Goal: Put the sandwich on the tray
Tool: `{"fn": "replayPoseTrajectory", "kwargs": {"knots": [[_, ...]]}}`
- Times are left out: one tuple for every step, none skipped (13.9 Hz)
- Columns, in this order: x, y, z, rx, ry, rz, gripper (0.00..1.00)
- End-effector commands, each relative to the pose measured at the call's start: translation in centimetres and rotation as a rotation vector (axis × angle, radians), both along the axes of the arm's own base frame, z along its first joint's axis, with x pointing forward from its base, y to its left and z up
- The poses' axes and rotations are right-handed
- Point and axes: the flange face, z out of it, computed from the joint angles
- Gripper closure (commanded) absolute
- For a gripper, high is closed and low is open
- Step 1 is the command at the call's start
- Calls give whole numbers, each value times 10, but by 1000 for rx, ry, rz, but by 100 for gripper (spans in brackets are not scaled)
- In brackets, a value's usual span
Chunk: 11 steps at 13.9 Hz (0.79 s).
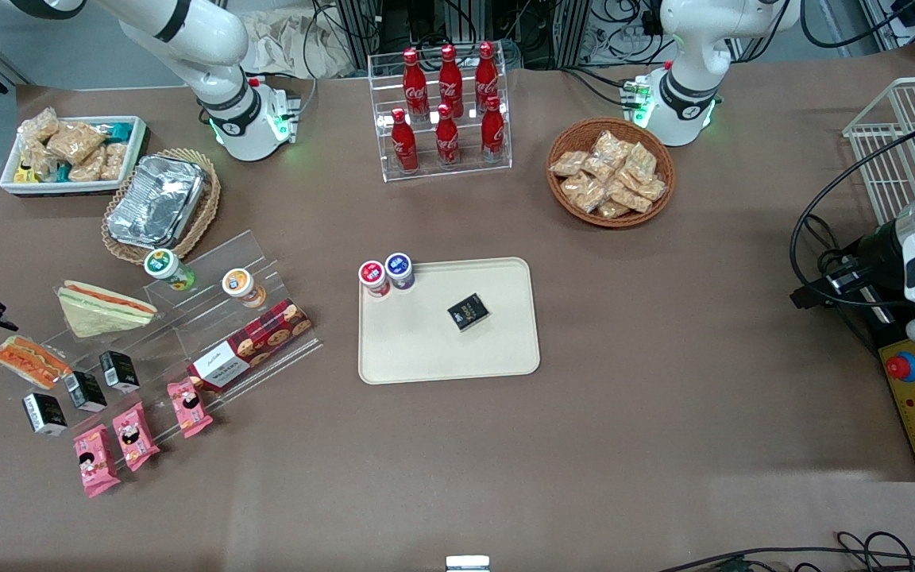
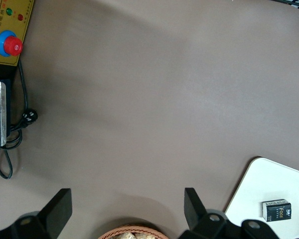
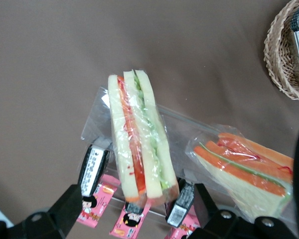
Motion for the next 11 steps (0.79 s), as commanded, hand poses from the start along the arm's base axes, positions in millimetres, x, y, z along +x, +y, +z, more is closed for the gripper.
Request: {"fn": "replayPoseTrajectory", "kwargs": {"knots": [[-4, -1, -11, -12, 2, -5, 1], [-5, -3, -17, -11, 5, -11, 1], [-6, -3, -22, -10, 9, -13, 1], [-5, -3, -26, -8, 13, -10, 1], [-7, -4, -30, -6, 19, -13, 1], [-8, -7, -34, -4, 25, -19, 1], [-8, -8, -40, 1, 31, -21, 1], [-7, -7, -42, 1, 31, -23, 1], [-7, -7, -44, 6, 31, -29, 2], [-6, -6, -44, 6, 24, -31, 4], [-6, -6, -44, 7, 22, -33, 8]]}}
